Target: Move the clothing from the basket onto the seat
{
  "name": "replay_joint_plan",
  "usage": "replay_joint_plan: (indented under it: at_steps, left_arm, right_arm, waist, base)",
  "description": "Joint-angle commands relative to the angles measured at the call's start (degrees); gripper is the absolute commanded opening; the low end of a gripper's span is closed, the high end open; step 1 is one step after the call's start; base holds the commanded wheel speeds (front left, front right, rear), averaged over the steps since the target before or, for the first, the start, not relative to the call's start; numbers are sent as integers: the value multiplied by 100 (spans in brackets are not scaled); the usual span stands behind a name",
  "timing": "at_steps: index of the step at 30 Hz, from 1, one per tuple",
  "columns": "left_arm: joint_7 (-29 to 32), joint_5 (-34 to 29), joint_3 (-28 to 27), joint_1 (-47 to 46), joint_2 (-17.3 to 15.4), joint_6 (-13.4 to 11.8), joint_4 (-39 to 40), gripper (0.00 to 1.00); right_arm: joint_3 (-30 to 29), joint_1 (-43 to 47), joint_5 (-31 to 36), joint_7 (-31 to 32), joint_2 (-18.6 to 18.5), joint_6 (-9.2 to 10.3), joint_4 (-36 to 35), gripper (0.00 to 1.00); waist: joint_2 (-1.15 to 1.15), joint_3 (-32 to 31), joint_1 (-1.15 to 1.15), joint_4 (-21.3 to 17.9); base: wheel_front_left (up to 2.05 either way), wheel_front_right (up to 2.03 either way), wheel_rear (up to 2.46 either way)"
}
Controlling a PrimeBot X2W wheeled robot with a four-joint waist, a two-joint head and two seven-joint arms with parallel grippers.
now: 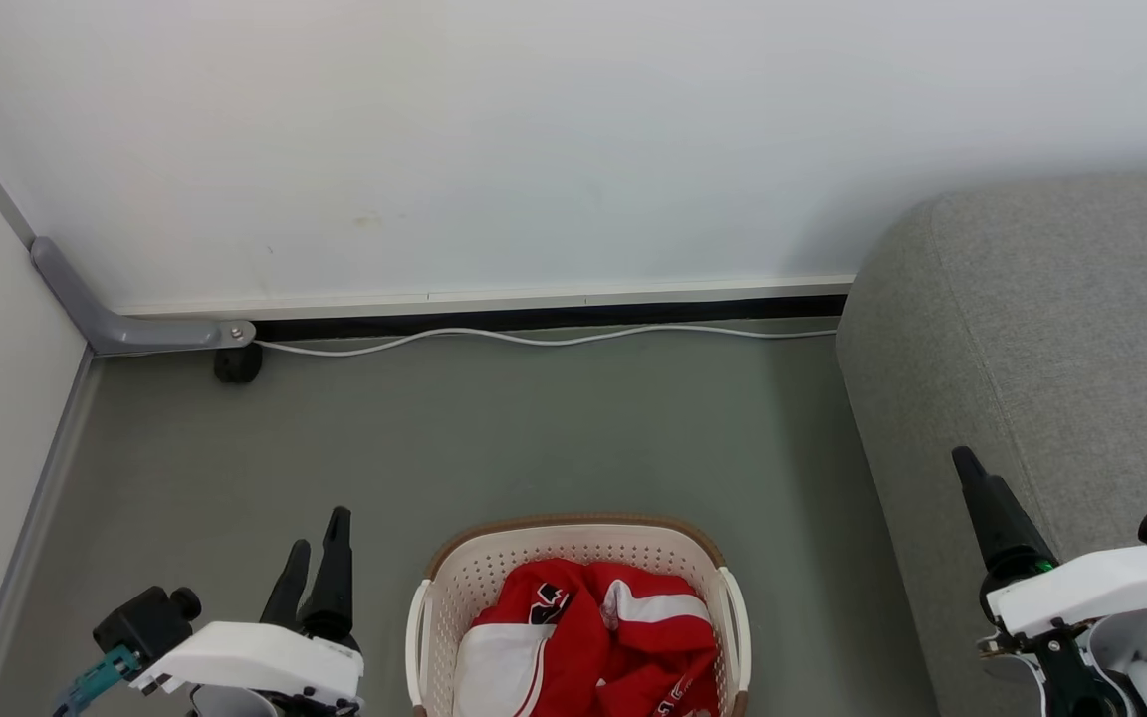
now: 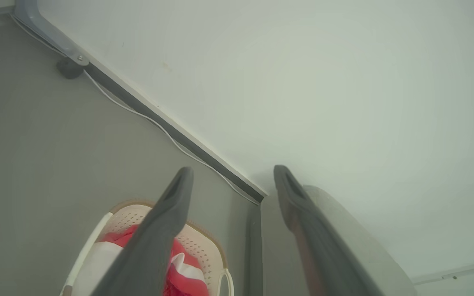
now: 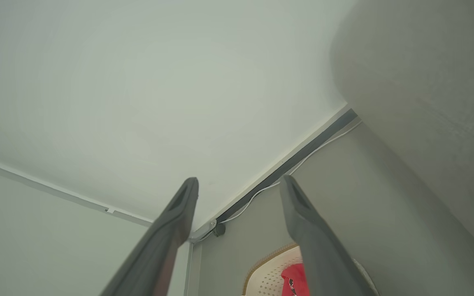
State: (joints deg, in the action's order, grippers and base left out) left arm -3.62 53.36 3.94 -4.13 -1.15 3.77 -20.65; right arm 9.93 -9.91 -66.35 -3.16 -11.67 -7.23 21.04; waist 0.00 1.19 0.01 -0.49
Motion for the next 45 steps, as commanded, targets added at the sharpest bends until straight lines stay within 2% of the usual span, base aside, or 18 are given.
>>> replay_joint_plan:
  at_steps: [1,25,45]
  left_arm:
    - [-72,-240,-34,-366,-77,-68,124,100]
    - [-460,-1975,309,-579,-112,-486,31,100]
    - [-797,-3325,499,-728,-142,-758,19,100]
  right_arm:
    - [107,-310,191,-122,-172,-21,-113,100]
    - [755,-704,1450,-508,-576,-23,148,100]
    - [1051,-999,2509,-844,-865,-24,300,100]
  waist:
    - [0,0,-1,-3]
    - [0,27,-1,-6]
    - [0,47,-1,-38]
  base:
    - [0,0,0]
    - [0,0,0]
    - [0,0,0]
